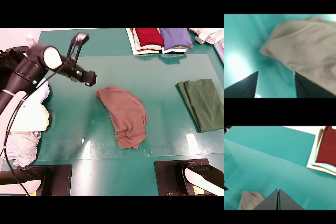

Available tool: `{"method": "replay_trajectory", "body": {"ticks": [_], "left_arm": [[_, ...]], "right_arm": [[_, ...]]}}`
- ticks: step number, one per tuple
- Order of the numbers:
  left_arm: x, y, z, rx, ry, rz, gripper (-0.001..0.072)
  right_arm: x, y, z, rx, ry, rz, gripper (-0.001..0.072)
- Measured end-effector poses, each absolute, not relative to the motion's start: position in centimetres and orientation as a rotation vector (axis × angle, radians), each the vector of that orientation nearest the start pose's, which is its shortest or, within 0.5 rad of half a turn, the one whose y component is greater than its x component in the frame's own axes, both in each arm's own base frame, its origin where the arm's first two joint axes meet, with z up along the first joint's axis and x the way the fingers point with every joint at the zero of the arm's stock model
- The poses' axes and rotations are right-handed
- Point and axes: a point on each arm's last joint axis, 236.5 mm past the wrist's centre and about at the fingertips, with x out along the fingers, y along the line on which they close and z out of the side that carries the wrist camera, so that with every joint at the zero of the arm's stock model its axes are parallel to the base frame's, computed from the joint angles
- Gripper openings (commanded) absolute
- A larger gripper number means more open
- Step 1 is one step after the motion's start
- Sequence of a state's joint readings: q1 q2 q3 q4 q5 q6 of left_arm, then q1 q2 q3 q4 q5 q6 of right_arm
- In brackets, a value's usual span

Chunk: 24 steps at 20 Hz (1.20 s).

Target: Fold the shirts.

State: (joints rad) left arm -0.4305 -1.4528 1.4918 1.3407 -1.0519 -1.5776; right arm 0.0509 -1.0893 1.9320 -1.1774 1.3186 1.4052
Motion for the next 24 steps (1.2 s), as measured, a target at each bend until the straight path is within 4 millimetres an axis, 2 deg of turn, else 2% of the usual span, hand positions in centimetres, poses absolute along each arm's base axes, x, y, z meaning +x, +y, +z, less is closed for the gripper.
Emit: {"method": "replay_trajectory", "body": {"ticks": [3,5,7,9,13,14,16,17,21,24], "left_arm": [[43.3,-24.2,1.8,-0.12,1.135,-0.481,0.053],[43.9,-24.7,-1.2,-0.194,1.17,-0.469,0.053],[44.8,-25.1,-3.0,-0.257,1.172,-0.455,0.053],[45.7,-25.6,-4.0,-0.303,1.155,-0.458,0.0529],[46.6,-26.4,-4.3,-0.345,1.117,-0.475,0.0527],[46.8,-26.5,-4.3,-0.35,1.111,-0.476,0.0413],[46.8,-26.6,-4.3,-0.355,1.108,-0.478,0.0103],[46.9,-26.6,-4.3,-0.359,1.105,-0.479,0.0026],[47.1,-26.3,-3.5,-0.338,1.099,-0.493,0.0025],[47.7,-24.5,-0.5,-0.266,1.045,-0.492,0.0025]], "right_arm": [[36.0,10.6,38.9,0.015,0.441,0.438,0.0018],[35.9,10.6,38.7,0.014,0.446,0.439,0.0018],[35.8,10.7,38.3,0.011,0.465,0.442,0.0018],[35.7,10.7,37.6,0.008,0.495,0.446,0.0018],[36.2,10.8,35.8,0.005,0.562,0.455,0.0018],[36.4,11.0,35.4,0.005,0.576,0.46,0.0018],[36.7,11.7,34.4,0.003,0.605,0.478,0.0018],[36.9,12.0,33.9,0.001,0.621,0.486,0.0018],[37.0,12.4,30.5,-0.008,0.755,0.51,0.0018],[36.3,11.1,24.9,0.02,0.942,0.488,0.0018]]}}
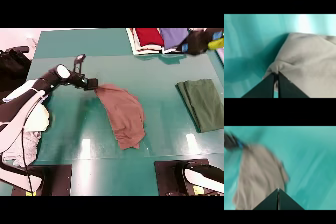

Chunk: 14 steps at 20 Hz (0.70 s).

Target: Fold the shirts.

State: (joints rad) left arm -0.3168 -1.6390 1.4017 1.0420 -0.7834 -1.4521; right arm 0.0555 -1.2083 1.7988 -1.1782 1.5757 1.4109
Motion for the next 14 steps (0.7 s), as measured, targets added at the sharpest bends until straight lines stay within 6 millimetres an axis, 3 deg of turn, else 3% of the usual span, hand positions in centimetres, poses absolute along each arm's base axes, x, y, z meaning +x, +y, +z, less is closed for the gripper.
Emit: {"method": "replay_trajectory", "body": {"ticks": [1,2,3,4,6,9,13,14], "left_arm": [[47.9,-23.8,0.7,-0.241,1.02,-0.489,0.0026],[48.0,-23.0,2.2,-0.217,0.992,-0.483,0.0026],[48.1,-22.4,3.4,-0.196,0.968,-0.479,0.0026],[48.0,-21.8,4.5,-0.173,0.948,-0.477,0.0026],[47.8,-21.1,5.9,-0.142,0.925,-0.475,0.0026],[47.3,-20.6,6.5,-0.116,0.926,-0.474,0.0026],[46.9,-20.3,6.6,-0.101,0.94,-0.475,0.0026],[46.7,-20.3,6.5,-0.098,0.946,-0.477,0.0026]], "right_arm": [[35.9,10.4,22.8,0.04,1.001,0.473,0.002],[35.4,9.8,20.2,0.067,1.062,0.453,0.0108],[34.9,9.3,17.5,0.1,1.117,0.434,0.0402],[34.3,9.0,14.8,0.135,1.164,0.421,0.0565],[32.7,9.7,9.0,0.219,1.261,0.425,0.0565],[29.6,12.9,1.4,0.321,1.397,0.509,0.0562],[27.0,17.6,-4.5,0.34,1.497,0.61,0.0548],[27.0,18.5,-5.3,0.328,1.502,0.626,0.0444]]}}
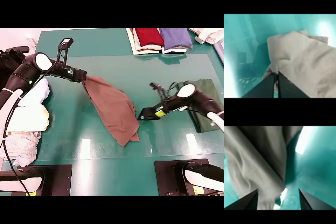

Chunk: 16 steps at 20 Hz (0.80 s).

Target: Fold the shirts.

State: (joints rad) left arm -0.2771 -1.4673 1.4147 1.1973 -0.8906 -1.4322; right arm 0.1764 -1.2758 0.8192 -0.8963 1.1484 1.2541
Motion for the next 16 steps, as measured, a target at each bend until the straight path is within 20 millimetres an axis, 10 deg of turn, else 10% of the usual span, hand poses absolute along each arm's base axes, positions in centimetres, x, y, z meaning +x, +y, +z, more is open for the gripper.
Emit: {"method": "replay_trajectory", "body": {"ticks": [2,3,8,12,16], "left_arm": [[46.5,-20.2,6.4,-0.093,0.956,-0.479,0.0026],[46.4,-20.2,6.4,-0.092,0.961,-0.48,0.0026],[46.2,-19.4,9.9,-0.047,0.892,-0.473,0.0025],[44.9,-17.5,23.8,0.011,0.589,-0.453,0.0025],[38.6,-15.7,38.0,0.0,0.274,-0.464,0.0024]], "right_arm": [[27.2,20.2,-6.2,0.295,1.5,0.659,0.0228],[27.5,21.1,-6.2,0.272,1.488,0.683,0.001],[31.3,22.6,-1.5,0.126,1.303,0.752,0.0017],[35.5,18.8,10.7,-0.041,1.01,0.699,0.0016],[35.4,14.5,24.8,-0.094,0.712,0.592,0.0016]]}}
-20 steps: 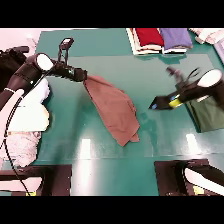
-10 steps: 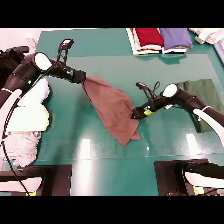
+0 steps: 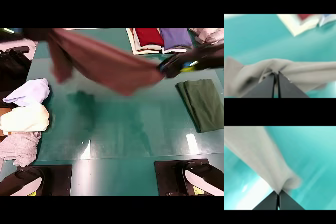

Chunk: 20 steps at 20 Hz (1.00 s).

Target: Fold the shirts.

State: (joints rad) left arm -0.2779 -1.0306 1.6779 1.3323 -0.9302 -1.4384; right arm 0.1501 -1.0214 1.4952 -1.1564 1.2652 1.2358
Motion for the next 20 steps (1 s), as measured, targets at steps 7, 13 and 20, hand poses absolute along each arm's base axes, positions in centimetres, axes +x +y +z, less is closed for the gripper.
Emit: {"method": "replay_trajectory", "body": {"ticks": [7,13,20], "left_arm": [[34.6,-15.1,38.0,0.024,0.329,-0.489,0.0024],[34.5,-19.8,19.5,0.124,0.787,-0.586,0.0025],[25.8,-26.3,10.2,0.287,1.039,-0.815,0.061]], "right_arm": [[33.0,10.7,31.9,-0.045,0.63,0.467,0.0015],[33.0,9.5,21.6,0.008,0.933,0.421,0.0016],[31.9,8.8,14.2,0.035,1.11,0.392,0.0016]]}}
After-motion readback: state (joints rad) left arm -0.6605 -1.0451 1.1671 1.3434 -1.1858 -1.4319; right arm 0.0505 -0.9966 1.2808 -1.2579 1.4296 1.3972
